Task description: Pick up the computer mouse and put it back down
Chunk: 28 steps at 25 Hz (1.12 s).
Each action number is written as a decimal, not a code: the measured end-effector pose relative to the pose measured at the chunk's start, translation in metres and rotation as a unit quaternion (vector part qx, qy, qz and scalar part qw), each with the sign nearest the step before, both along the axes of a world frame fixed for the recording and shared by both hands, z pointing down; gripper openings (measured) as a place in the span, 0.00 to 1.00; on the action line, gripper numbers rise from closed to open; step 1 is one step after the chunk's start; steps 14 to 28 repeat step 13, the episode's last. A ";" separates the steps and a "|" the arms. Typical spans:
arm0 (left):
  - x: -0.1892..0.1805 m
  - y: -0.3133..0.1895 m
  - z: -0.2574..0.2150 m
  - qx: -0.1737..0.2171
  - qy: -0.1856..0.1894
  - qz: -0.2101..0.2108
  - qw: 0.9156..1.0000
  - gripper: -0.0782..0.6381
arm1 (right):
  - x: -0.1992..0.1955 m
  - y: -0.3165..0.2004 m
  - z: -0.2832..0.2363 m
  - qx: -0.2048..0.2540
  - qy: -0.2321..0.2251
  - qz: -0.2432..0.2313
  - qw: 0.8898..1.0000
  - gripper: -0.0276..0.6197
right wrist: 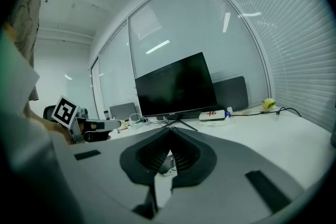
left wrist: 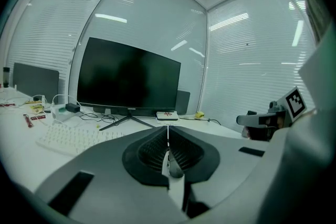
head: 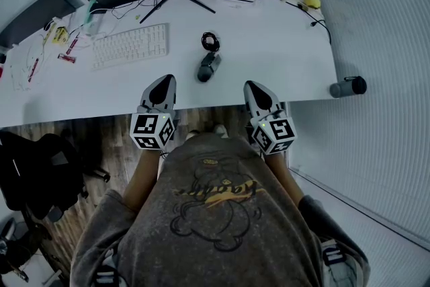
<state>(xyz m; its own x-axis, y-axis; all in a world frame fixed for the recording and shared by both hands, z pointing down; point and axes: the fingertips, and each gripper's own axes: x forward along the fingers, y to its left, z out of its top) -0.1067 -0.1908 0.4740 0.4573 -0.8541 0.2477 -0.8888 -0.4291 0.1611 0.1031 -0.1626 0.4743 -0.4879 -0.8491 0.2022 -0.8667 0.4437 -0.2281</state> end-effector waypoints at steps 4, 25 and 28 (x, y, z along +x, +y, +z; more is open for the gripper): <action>-0.001 0.003 0.000 -0.003 -0.001 -0.001 1.000 0.14 | -0.001 0.002 0.000 0.000 0.000 -0.003 1.000 0.05; -0.002 0.006 0.001 -0.007 0.003 -0.005 1.000 0.14 | -0.002 0.005 -0.001 -0.001 0.000 -0.006 1.000 0.05; -0.002 0.006 0.001 -0.007 0.003 -0.005 1.000 0.14 | -0.002 0.005 -0.001 -0.001 0.000 -0.006 1.000 0.05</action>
